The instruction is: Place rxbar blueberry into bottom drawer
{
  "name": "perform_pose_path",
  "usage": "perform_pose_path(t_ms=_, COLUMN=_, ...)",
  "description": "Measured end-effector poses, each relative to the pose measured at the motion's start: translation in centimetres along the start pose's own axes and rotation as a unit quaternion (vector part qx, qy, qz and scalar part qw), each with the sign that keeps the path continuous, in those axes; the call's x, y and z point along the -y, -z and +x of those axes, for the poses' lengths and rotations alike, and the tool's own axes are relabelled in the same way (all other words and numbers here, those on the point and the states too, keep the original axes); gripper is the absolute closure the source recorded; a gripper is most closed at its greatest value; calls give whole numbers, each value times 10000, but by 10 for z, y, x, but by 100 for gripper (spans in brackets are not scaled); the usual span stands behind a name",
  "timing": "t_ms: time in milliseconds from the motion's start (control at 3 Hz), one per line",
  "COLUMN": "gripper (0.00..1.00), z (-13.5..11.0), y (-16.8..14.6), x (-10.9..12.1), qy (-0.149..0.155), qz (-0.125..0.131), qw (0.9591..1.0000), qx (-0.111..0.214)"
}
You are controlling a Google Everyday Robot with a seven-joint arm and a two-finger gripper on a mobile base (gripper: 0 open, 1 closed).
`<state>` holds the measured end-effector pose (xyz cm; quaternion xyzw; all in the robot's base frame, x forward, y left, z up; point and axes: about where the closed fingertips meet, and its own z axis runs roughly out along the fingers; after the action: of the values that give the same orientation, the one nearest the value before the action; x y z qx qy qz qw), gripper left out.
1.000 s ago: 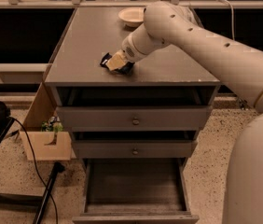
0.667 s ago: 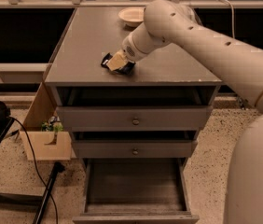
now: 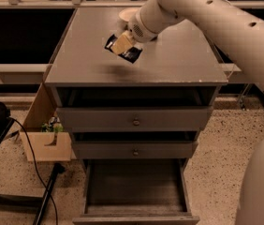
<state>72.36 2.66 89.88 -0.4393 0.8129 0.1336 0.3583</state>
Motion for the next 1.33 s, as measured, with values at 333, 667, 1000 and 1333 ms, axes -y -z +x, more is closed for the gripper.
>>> perform_pose_path(t_ms=333, gripper=100, z=-9, y=40, x=-4, qy=140, qz=71, qw=9999, qx=-43)
perform_pose_path(t_ms=667, gripper=100, z=-3, y=78, x=-15, qy=259, qz=74, qw=9996, qx=6)
perform_pose_path(t_ms=1000, gripper=100, z=13, y=103, x=-31, qy=472, qz=-187, qw=9987, qx=74)
perform_pose_path(t_ms=1333, gripper=100, z=23, y=115, x=-50, qy=819, qz=-613, qw=9946, qx=169)
